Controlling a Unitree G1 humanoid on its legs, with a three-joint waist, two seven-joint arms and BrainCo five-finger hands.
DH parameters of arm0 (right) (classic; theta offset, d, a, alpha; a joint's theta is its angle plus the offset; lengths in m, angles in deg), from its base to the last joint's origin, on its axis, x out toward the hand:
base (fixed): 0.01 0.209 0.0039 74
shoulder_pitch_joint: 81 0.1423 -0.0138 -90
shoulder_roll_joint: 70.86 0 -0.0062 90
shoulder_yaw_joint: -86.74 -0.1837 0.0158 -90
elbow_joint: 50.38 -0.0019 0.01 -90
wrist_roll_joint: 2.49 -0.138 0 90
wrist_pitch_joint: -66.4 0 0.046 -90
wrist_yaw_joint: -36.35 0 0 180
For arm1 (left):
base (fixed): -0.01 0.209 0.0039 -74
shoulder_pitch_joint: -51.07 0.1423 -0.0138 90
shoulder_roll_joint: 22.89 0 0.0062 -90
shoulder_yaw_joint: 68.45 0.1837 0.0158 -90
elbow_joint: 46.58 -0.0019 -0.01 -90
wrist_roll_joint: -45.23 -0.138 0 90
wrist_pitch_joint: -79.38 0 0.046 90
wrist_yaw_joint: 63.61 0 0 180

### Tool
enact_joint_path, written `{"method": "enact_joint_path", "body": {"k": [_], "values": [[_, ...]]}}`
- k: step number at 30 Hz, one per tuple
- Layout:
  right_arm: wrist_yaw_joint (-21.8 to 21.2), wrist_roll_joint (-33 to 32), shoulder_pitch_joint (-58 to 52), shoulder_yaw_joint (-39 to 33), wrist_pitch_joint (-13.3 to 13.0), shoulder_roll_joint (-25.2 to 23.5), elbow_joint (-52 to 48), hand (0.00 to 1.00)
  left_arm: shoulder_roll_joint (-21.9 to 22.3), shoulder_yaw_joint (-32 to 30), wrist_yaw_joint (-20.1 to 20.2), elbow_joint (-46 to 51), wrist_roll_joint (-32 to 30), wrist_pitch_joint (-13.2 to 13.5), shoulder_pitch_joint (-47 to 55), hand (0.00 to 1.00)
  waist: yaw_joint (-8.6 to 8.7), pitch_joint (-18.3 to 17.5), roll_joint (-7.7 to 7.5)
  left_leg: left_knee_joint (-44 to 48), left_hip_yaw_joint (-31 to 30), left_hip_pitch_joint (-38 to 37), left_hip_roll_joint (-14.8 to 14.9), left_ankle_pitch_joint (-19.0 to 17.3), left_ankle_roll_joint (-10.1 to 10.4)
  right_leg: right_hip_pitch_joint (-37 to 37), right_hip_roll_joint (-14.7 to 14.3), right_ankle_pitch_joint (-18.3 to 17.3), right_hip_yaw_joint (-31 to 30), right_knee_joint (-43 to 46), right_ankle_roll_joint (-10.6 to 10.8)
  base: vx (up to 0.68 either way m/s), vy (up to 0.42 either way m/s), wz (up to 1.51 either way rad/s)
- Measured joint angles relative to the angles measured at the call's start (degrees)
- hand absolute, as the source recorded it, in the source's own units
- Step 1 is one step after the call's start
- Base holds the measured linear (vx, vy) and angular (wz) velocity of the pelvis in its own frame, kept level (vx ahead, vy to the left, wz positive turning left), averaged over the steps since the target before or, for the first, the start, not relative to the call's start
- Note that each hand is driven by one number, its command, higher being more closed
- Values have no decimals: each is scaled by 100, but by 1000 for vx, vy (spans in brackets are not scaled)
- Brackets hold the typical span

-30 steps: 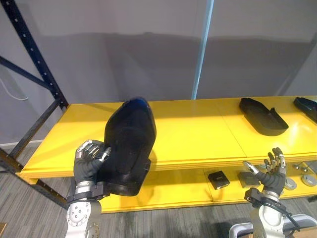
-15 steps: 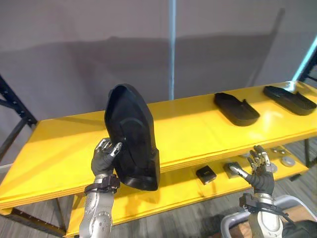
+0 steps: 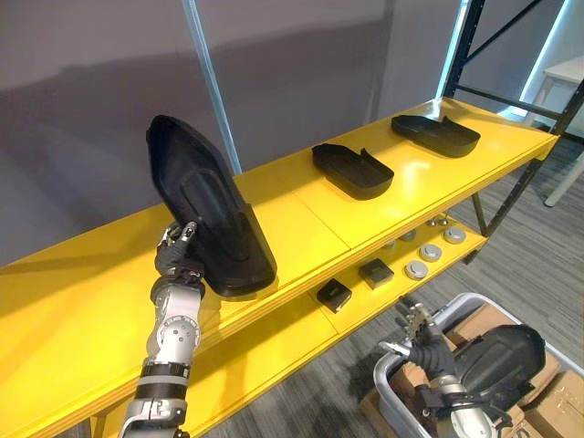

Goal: Walk over and take plastic housings, then place them on the shelf

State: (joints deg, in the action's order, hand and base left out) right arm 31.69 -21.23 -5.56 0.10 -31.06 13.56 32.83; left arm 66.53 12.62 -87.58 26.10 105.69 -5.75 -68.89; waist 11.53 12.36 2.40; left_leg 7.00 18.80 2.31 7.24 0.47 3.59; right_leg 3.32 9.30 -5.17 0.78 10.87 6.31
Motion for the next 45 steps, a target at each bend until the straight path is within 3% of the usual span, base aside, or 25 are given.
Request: {"method": "enact_joint_path", "body": {"k": [10,17,18,24,35,45], "values": [[340,-3,153,584,8,3,-177,0,-344,149,-714,-709,-402,18,-1229,100,164,1000,-5,-73,18,515,31,222,-69,496,-62,261,-33,-44,-5,-36,21,-1],[585,-146,393,828,8,87,-195,0,-790,628,-1216,-1142,-863,64,-2144,100,134,1243,-76,-56,11,795,35,280,-95,780,-62,308,-37,-13,-10,-32,21,1],[616,-150,408,913,8,90,-195,0,-817,651,-1324,-1244,-993,67,-2282,0,134,1262,-91,-56,15,825,36,288,-96,820,-62,311,-42,0,-10,0,0,0],[687,-349,464,1187,8,90,-196,0,-1237,900,-1662,-1643,-1118,54,-2754,0,126,1361,-256,-70,120,858,75,302,-88,929,-106,333,-149,16,-28,-9,16,-7],[861,-372,509,1383,6,103,-193,0,-1421,1056,-1842,-2060,-979,107,-3024,0,70,1387,-300,-63,142,843,82,303,-87,938,-109,340,-174,50,-27,-4,11,-2],[894,-291,146,1499,-70,94,-365,0,-1464,1001,-1566,-1764,-919,255,-3025,0,7,1424,-369,-113,171,509,83,288,-67,611,-106,339,-178,3,-27,-7,8,-1]]}}
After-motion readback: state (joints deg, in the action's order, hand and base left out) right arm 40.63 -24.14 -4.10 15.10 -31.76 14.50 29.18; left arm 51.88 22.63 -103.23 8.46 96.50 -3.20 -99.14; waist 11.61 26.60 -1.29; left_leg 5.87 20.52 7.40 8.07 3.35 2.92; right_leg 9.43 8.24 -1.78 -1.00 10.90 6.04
